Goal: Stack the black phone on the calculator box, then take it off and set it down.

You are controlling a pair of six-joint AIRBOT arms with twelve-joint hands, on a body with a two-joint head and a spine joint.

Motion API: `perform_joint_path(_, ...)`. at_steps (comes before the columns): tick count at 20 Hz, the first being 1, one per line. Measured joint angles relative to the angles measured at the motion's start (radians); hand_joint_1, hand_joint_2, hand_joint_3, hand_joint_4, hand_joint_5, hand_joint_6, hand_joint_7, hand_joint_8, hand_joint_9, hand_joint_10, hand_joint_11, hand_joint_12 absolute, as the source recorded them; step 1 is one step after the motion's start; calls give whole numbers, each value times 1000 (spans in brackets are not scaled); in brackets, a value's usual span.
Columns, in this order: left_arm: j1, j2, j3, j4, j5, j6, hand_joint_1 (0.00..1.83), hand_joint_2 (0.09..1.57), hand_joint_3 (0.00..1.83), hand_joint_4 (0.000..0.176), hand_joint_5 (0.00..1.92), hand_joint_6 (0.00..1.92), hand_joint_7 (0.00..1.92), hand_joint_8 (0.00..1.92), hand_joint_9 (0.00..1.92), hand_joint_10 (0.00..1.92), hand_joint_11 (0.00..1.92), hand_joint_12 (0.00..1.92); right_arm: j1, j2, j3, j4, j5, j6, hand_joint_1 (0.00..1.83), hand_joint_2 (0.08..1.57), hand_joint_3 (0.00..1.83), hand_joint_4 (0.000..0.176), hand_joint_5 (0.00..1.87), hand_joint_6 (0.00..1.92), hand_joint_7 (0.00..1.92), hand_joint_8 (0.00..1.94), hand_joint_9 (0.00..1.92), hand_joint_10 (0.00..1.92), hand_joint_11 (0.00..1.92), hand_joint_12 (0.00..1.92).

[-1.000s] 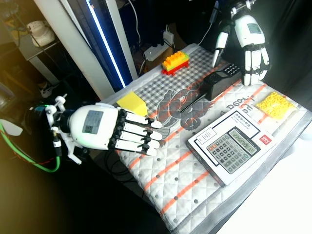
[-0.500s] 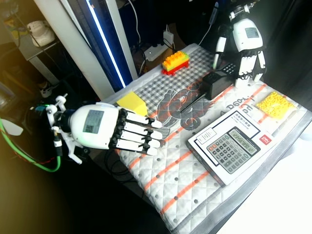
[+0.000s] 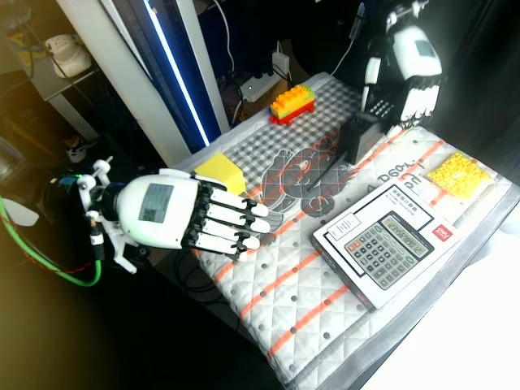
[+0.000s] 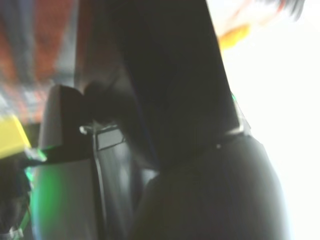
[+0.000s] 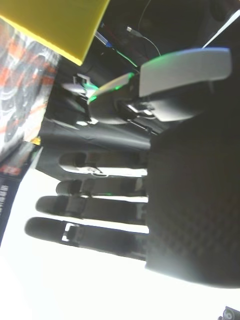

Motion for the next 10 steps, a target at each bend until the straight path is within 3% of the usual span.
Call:
perform_joint_path(2,-16,23,-8,33,-39,-46,1403,1008,0,0,1131,694,1373,302,1084,921,759,1287,0,0,0,-2,1,0,201,1399,5,74,497,1,402,1,466,0,170,710)
perform_joint_path(3,-35,27,-8,43,-64,-57,1310,1003,1,0,1335,143,1254,784,1233,1234,1066,1729,0,0,0,-2,0,0,169,1395,1,88,494,1,399,1,484,11,193,705)
perform_joint_path(4,-48,27,-8,49,-65,-57,1301,1023,2,0,1356,62,1163,973,1247,1440,1168,1844,0,0,0,-1,0,0,167,1398,2,85,491,0,397,0,487,11,205,708)
perform_joint_path(5,-71,16,-1,55,-68,-58,1296,1037,1,0,1362,30,1110,1069,1196,1504,1151,1861,0,0,0,-1,1,0,190,1408,2,73,495,1,407,2,521,15,224,730)
perform_joint_path(7,-128,-34,45,62,-43,-56,1297,1044,0,0,1355,15,1098,1099,1211,1560,1218,1832,0,-2,0,0,4,0,177,1411,2,75,495,0,411,2,507,5,212,733)
perform_joint_path(8,-157,-60,71,63,-32,-57,1242,984,0,0,1437,74,1145,1226,1199,1699,1227,1903,0,-4,0,-2,6,0,196,1418,1,70,493,0,422,1,563,7,235,796)
perform_joint_path(9,-179,-82,95,62,-27,-58,1281,1037,2,0,1356,68,1087,1148,1070,1489,950,1869,0,-8,0,1,8,0,203,1422,2,67,495,0,425,1,535,1,199,799)
perform_joint_path(10,-196,-105,119,61,-18,-58,1279,1023,0,0,1252,371,1188,851,1069,1148,847,1642,1,-10,0,2,7,0,172,1414,0,75,494,0,425,0,492,0,172,782)
